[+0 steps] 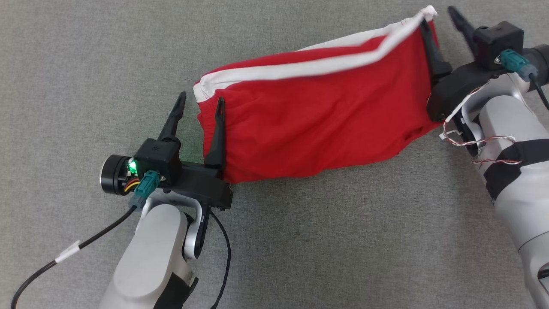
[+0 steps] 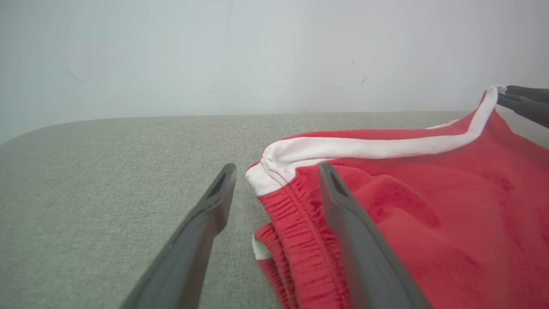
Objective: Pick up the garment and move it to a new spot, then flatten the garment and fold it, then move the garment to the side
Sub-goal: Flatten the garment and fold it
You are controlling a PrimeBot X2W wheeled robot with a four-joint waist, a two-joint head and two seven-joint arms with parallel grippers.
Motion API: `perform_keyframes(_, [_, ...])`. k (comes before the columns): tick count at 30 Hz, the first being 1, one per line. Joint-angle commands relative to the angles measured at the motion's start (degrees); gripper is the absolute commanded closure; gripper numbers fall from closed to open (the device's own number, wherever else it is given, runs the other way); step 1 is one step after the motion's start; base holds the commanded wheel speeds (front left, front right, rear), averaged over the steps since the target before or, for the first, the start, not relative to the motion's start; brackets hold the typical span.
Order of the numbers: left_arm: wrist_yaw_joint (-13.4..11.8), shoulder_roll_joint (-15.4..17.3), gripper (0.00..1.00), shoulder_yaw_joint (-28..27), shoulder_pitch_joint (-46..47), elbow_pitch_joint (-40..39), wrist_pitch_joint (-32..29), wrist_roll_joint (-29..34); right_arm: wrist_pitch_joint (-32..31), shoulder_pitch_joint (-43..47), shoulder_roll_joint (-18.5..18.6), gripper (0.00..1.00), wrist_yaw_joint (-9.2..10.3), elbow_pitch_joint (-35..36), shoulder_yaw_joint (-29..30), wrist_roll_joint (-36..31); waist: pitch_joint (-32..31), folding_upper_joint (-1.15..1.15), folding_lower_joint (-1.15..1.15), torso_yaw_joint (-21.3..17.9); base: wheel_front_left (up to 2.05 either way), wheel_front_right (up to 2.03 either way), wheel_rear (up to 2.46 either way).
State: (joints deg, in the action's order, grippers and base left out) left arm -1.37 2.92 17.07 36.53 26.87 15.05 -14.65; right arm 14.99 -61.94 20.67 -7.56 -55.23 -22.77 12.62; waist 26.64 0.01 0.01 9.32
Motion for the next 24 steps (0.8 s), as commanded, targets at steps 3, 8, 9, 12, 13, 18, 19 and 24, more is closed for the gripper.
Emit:
perform_keyframes(3, [-0.8,0.0,0.00,-0.6,-0.8,0.5,0.2,-0.2,0.2,0.8,0.2,0.00,0.19,0.1,1.0,0.7,-0.6,-0.01,-0.01,-0.3,0.00,0.00,0.00])
perform_keyframes(8, [-1.4,0.0,0.00,-1.7,-2.9,0.1,0.2,0.8,0.2,3.5,0.2,0.00,0.19,2.1,2.7,2.6,-2.1,-0.01,-0.01,-0.6,0.00,0.00,0.00])
perform_keyframes(9, [-1.5,0.0,0.00,-2.1,-3.5,-0.2,0.2,1.0,0.2,4.5,0.1,0.00,0.19,2.5,2.3,3.0,-2.5,-0.01,-0.01,-0.7,0.00,0.00,0.00])
perform_keyframes(12, [-1.7,0.0,0.00,-3.2,-5.7,-1.0,0.2,1.7,0.2,7.5,0.0,0.00,0.19,3.9,1.5,5.0,-3.8,-0.01,-0.01,-0.9,0.00,0.00,0.00])
perform_keyframes(13, [-1.6,0.0,0.00,-3.5,-6.5,-1.2,0.1,1.9,0.2,8.6,-0.1,0.00,0.19,4.3,1.4,6.1,-4.3,-0.01,-0.01,-1.0,0.00,0.00,0.00])
perform_keyframes(18, [-1.3,0.0,0.00,-4.6,-10.1,-2.2,0.1,2.8,0.2,13.7,0.1,0.00,0.19,3.6,-0.6,10.5,-6.6,-0.01,-0.01,-1.2,0.00,0.00,0.00])
perform_keyframes(19, [-1.2,0.0,0.00,-4.6,-10.6,-2.4,0.1,2.8,0.0,14.6,-0.1,0.00,0.19,3.1,-1.1,11.6,-6.9,-0.01,-0.01,-1.3,0.00,0.00,0.00])
perform_keyframes(24, [-0.7,0.0,0.00,-5.4,-12.8,-2.9,0.1,3.5,-2.3,17.3,-1.2,0.00,0.19,1.8,-2.9,16.1,-8.3,-0.01,-0.01,-1.3,0.00,0.00,0.00])
